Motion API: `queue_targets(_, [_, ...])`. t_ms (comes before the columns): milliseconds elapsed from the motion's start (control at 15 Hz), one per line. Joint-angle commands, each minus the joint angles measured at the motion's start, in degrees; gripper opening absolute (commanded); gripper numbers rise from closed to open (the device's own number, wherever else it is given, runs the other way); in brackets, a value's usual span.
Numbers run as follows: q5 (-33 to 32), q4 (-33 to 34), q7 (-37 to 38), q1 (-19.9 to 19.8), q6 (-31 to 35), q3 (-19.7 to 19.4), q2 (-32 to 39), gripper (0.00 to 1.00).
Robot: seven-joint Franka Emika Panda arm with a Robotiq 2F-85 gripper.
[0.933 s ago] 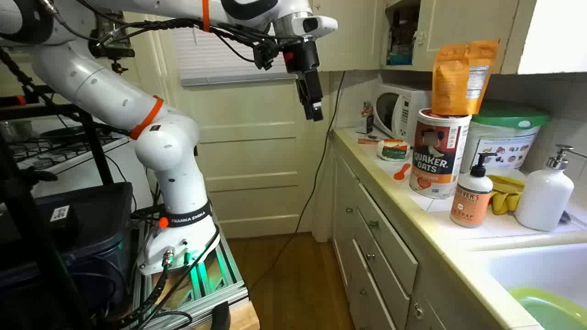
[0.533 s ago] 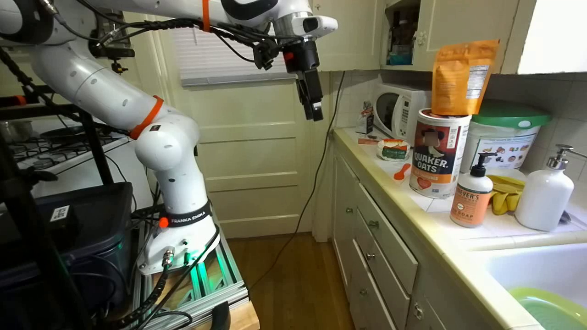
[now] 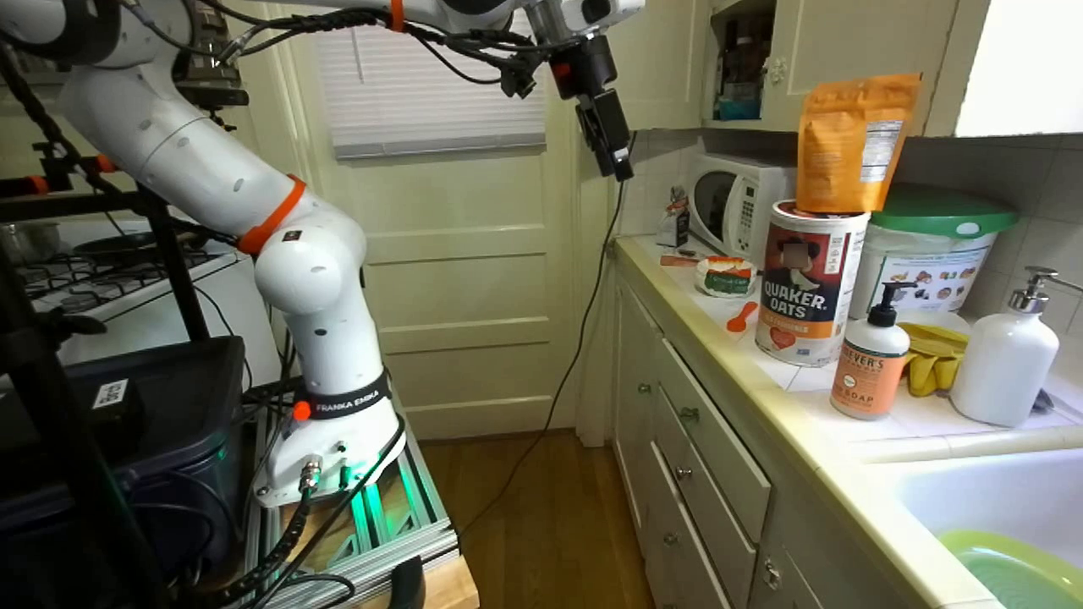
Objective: Move the pump bottle with the orange label to the right then press down on the bottle.
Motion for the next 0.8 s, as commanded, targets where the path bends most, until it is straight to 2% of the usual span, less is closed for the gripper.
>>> queue_targets(0, [5.4,8.8,1.5,1.8,2.1,-1.6,8.3,1.0])
queue_targets(333, [12.4,20.5,-0.2,1.5,3.0,-6.4,19.0,1.0])
queue_targets(533, [17.8,26.1,-1.1,1.6,9.2,-9.6,26.3,1.0])
queue_targets(600, [14.5,21.7,-0.4,0.4,6.9,-7.3,20.9,1.0])
queue_targets(733, [16.3,24.4,-0.7,0.3,8.8,-8.4,24.8,1.0])
